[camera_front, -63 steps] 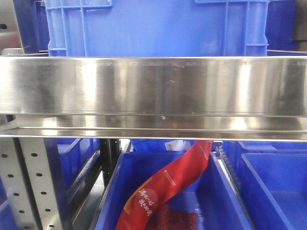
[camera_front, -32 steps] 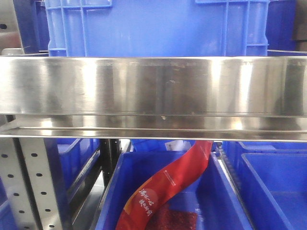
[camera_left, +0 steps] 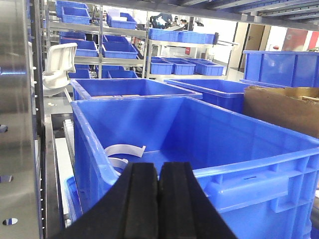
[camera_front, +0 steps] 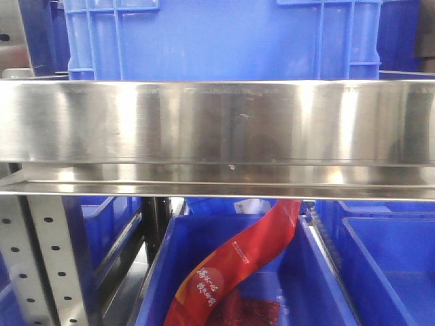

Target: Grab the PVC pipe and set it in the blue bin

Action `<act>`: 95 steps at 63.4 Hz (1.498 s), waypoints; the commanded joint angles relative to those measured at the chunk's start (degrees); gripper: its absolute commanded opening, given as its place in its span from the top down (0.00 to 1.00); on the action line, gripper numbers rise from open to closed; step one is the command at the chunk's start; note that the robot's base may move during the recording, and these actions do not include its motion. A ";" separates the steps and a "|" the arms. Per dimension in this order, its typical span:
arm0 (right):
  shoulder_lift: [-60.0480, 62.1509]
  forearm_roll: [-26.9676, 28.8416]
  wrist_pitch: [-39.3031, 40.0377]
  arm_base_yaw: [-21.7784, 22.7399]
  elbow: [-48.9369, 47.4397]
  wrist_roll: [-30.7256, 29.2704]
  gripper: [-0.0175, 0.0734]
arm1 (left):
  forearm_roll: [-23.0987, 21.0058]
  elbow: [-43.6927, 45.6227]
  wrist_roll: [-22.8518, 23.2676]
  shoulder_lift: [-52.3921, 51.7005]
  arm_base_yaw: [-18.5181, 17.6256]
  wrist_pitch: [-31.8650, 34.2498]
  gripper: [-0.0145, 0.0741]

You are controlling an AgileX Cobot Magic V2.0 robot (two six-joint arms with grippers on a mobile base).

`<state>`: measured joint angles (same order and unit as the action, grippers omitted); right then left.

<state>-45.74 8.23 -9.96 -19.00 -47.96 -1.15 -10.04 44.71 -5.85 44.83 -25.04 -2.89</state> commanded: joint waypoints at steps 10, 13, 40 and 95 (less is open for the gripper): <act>0.24 -0.45 1.48 0.00 0.13 -0.45 0.99 | -0.34 -0.08 0.43 -0.46 -0.30 0.97 0.96; 0.24 -0.45 1.48 0.00 0.13 -0.45 0.99 | -0.34 -0.08 0.43 -0.46 -0.30 0.97 0.96; 8.83 -5.36 2.93 8.40 7.72 -0.45 0.99 | -0.34 -0.08 0.43 -0.46 -0.30 0.97 0.96; 45.74 -4.43 12.62 26.78 47.96 -0.45 0.99 | -0.34 -0.08 0.43 -0.46 -0.30 0.97 0.96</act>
<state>-2.04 3.76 2.60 7.55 -0.16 -1.15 -10.04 44.66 -5.85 44.83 -25.04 -2.79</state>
